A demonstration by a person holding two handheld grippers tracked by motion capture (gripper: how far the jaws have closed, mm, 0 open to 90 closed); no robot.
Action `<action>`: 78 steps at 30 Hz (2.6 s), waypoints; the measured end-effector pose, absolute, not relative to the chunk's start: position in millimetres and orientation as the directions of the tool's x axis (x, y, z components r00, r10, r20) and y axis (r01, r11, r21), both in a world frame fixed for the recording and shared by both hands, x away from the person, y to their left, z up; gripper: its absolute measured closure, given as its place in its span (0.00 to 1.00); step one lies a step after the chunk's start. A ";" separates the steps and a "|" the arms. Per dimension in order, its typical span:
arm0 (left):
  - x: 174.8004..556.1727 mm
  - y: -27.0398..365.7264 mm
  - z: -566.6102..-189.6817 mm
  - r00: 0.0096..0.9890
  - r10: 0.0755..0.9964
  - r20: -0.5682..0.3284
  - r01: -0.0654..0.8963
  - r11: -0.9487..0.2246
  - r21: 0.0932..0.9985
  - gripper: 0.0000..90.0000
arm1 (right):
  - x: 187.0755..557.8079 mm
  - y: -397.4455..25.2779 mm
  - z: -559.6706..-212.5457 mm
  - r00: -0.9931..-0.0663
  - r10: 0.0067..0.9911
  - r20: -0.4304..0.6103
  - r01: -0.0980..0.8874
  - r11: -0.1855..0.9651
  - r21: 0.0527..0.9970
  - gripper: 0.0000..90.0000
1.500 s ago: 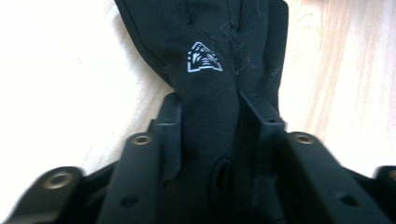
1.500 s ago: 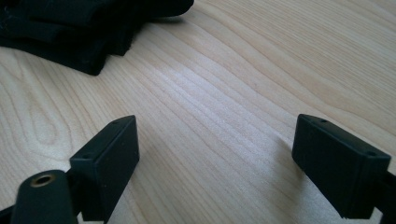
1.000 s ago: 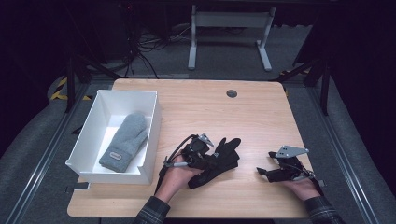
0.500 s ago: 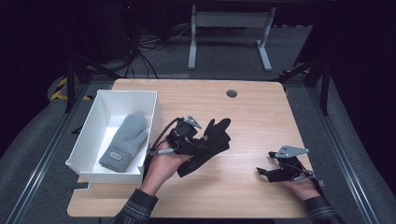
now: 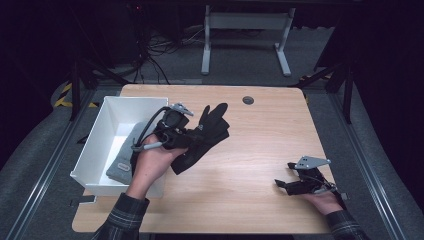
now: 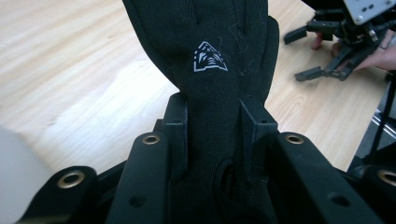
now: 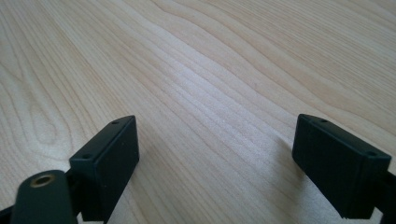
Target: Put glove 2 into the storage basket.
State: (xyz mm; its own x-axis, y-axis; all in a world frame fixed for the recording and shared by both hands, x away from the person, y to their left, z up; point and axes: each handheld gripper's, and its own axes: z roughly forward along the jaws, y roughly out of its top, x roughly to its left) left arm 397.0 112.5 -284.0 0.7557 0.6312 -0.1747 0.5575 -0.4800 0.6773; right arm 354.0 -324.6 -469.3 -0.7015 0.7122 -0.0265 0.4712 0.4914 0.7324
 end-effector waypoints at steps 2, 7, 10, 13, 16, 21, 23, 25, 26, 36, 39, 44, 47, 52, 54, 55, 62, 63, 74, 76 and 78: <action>398.2 121.9 -279.3 0.746 0.643 -0.175 0.562 -0.465 0.684 0.76 | 354.0 -324.6 -469.3 -0.701 0.712 -0.026 0.471 0.491 0.732 0.17; 401.4 146.1 -269.7 0.704 0.689 -0.170 0.584 -0.427 0.690 0.76 | 354.0 -324.6 -469.3 -0.701 0.712 -0.026 0.471 0.491 0.732 0.17; 402.6 161.3 -266.3 0.678 0.716 -0.166 0.597 -0.405 0.693 0.77 | 354.0 -324.6 -469.3 -0.701 0.712 -0.026 0.471 0.491 0.732 0.17; 402.8 177.4 -263.9 0.650 0.742 -0.167 0.613 -0.381 0.692 0.76 | 354.0 -324.6 -469.3 -0.701 0.712 -0.026 0.471 0.491 0.732 0.17; 401.7 195.8 -263.1 0.612 0.773 -0.168 0.629 -0.347 0.696 0.76 | 354.0 -324.6 -469.3 -0.701 0.712 -0.026 0.471 0.491 0.732 0.17; 399.4 223.4 -263.6 0.553 0.816 -0.166 0.654 -0.303 0.693 0.76 | 354.0 -324.6 -469.3 -0.702 0.712 -0.027 0.471 0.492 0.732 0.17; 398.8 233.4 -265.5 0.527 0.833 -0.168 0.667 -0.283 0.689 0.76 | 354.0 -324.5 -469.3 -0.701 0.712 -0.026 0.471 0.491 0.733 0.17; 398.9 242.0 -269.5 0.503 0.846 -0.176 0.681 -0.263 0.684 0.76 | 354.0 -324.5 -469.3 -0.701 0.713 -0.026 0.472 0.491 0.732 0.17; 399.5 246.6 -272.6 0.493 0.852 -0.177 0.689 -0.258 0.677 0.76 | 354.0 -324.5 -469.3 -0.701 0.712 -0.026 0.471 0.491 0.732 0.17; 406.0 263.1 -305.3 0.414 0.891 -0.186 0.742 -0.212 0.636 0.76 | 354.0 -324.5 -469.3 -0.701 0.713 -0.027 0.472 0.491 0.733 0.17; 409.7 265.2 -319.4 0.402 0.896 -0.189 0.754 -0.207 0.623 0.76 | 354.0 -324.5 -469.3 -0.701 0.713 -0.026 0.472 0.491 0.732 0.17; 412.9 263.6 -338.7 0.376 0.909 -0.182 0.771 -0.198 0.606 0.76 | 354.0 -324.5 -469.3 -0.701 0.713 -0.027 0.471 0.491 0.733 0.17; 415.5 264.0 -349.9 0.365 0.915 -0.172 0.778 -0.198 0.596 0.76 | 354.0 -324.5 -469.3 -0.701 0.713 -0.027 0.472 0.491 0.733 0.17; 421.4 265.2 -374.8 0.341 0.928 -0.151 0.800 -0.202 0.564 0.75 | 354.0 -324.5 -469.3 -0.701 0.713 -0.027 0.472 0.491 0.732 0.17; 423.5 266.6 -383.5 0.338 0.930 -0.147 0.805 -0.205 0.556 0.75 | 354.0 -324.5 -469.3 -0.701 0.713 -0.027 0.471 0.491 0.733 0.17; 423.5 266.6 -383.5 0.338 0.930 -0.147 0.805 -0.205 0.556 0.74 | 354.0 -324.5 -469.3 -0.701 0.713 -0.027 0.472 0.491 0.733 0.17; 425.1 267.3 -388.4 0.338 0.929 -0.149 0.804 -0.203 0.558 0.64 | 354.0 -324.5 -469.3 -0.701 0.713 -0.026 0.472 0.491 0.732 0.17; 425.2 267.8 -387.0 0.336 0.931 -0.144 0.804 -0.204 0.558 0.59 | 354.0 -324.5 -469.3 -0.701 0.713 -0.027 0.472 0.491 0.732 0.17; 424.6 268.7 -361.2 0.339 0.935 -0.105 0.766 -0.209 0.608 0.25 | 354.0 -324.5 -469.3 -0.701 0.713 -0.027 0.472 0.491 0.732 0.17; 423.2 266.9 -355.8 0.349 0.931 -0.108 0.758 -0.212 0.617 0.24 | 354.0 -324.5 -469.3 -0.701 0.713 -0.026 0.472 0.491 0.733 0.17; 422.7 265.7 -353.5 0.359 0.927 -0.113 0.751 -0.215 0.624 0.24 | 354.0 -324.5 -469.3 -0.701 0.713 -0.027 0.472 0.491 0.732 0.17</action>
